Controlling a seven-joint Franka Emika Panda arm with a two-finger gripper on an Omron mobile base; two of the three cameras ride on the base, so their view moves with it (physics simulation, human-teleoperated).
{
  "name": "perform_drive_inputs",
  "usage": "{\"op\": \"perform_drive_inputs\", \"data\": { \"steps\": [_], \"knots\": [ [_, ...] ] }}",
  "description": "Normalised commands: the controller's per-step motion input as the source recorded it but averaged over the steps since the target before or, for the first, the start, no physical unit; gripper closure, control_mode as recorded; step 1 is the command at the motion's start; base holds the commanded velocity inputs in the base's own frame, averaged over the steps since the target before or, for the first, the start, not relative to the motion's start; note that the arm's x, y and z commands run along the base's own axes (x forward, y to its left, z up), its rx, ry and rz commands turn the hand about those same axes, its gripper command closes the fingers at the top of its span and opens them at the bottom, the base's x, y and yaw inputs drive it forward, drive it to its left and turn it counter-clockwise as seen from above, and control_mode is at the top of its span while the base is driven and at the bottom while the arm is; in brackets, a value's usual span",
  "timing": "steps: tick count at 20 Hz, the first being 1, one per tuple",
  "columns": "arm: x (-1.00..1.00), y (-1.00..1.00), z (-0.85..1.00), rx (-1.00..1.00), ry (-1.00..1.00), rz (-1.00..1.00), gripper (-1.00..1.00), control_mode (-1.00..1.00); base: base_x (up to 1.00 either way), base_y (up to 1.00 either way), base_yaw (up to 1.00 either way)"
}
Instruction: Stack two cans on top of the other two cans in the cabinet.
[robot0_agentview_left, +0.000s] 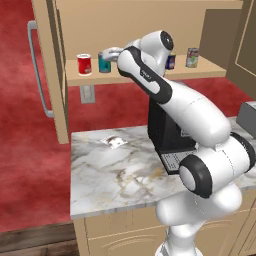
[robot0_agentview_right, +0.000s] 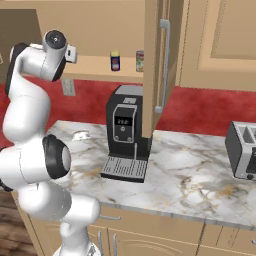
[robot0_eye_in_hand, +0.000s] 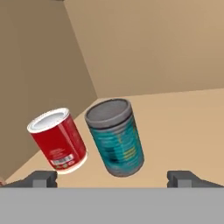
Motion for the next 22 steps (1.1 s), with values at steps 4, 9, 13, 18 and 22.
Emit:
{"op": "perform_drive_inputs", "data": {
  "steps": [4,9,13,18,22],
  "knots": [
    [0.42,0.02,-0.05,0.0,0.0,0.01,-1.0,-1.0,0.0,0.0,0.0],
    [0.22,0.03,-0.08,0.0,0.02,0.01,-1.0,-1.0,0.0,0.0,0.0],
    [0.23,0.15,-0.1,0.0,0.01,0.02,-1.0,-1.0,0.0,0.0,0.0],
    [0.17,0.13,-0.06,0.0,0.01,0.03,-1.0,-1.0,0.0,0.0,0.0],
    [0.13,0.09,-0.09,0.0,0.0,0.03,-1.0,-1.0,0.0,0.0,0.0]
  ]
}}
